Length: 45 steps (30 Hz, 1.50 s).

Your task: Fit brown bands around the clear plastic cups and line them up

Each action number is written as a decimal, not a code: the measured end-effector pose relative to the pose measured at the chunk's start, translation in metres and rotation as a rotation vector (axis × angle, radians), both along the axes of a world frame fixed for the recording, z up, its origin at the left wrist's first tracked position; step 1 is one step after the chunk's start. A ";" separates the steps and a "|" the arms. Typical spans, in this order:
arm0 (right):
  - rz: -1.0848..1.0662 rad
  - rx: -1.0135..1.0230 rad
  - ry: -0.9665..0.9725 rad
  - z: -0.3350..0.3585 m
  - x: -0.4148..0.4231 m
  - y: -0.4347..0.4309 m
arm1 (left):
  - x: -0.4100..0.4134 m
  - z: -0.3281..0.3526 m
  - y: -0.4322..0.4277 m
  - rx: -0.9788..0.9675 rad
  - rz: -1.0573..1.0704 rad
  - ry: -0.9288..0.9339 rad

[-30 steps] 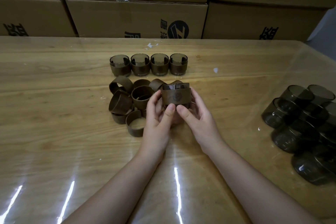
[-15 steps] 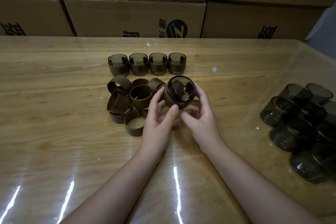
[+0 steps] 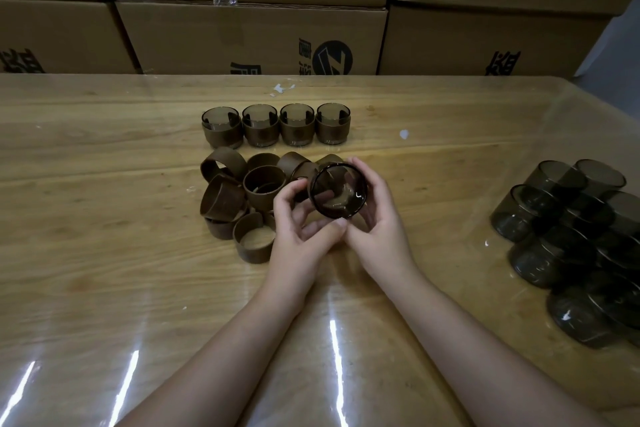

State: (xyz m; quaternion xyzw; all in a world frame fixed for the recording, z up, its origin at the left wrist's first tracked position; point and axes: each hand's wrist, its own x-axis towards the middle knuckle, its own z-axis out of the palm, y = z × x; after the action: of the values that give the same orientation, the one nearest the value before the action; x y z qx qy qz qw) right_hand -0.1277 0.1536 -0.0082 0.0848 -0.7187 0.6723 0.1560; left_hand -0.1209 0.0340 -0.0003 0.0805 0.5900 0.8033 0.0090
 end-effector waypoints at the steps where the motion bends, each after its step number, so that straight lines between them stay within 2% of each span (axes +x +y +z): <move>1: 0.003 0.001 -0.006 0.000 0.000 0.000 | 0.000 0.000 -0.001 -0.010 -0.002 0.007; 8: -0.051 -0.027 -0.094 0.003 -0.001 0.003 | 0.001 0.001 -0.001 -0.015 -0.003 0.054; 14: -0.085 -0.029 -0.172 0.002 -0.001 0.003 | 0.001 0.001 0.000 -0.044 0.001 0.009; 19: -0.099 -0.191 -0.220 0.001 -0.005 0.005 | 0.001 0.004 0.001 -0.067 -0.024 -0.024; 26: -0.138 -0.084 -0.253 -0.005 -0.009 0.006 | 0.001 0.007 0.001 -0.093 -0.016 -0.058; 38: -0.021 -0.041 -0.077 -0.001 -0.005 0.006 | 0.001 0.007 0.002 -0.125 -0.005 -0.034; 45: -0.115 -0.302 -0.144 -0.006 -0.011 0.013 | 0.005 0.007 0.005 -0.197 -0.053 -0.039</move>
State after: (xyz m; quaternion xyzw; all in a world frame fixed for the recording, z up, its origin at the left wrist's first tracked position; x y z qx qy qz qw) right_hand -0.1385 0.1669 -0.0145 -0.0292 -0.6226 0.7668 0.1536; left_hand -0.1158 0.0391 0.0066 0.0792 0.6636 0.7422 0.0497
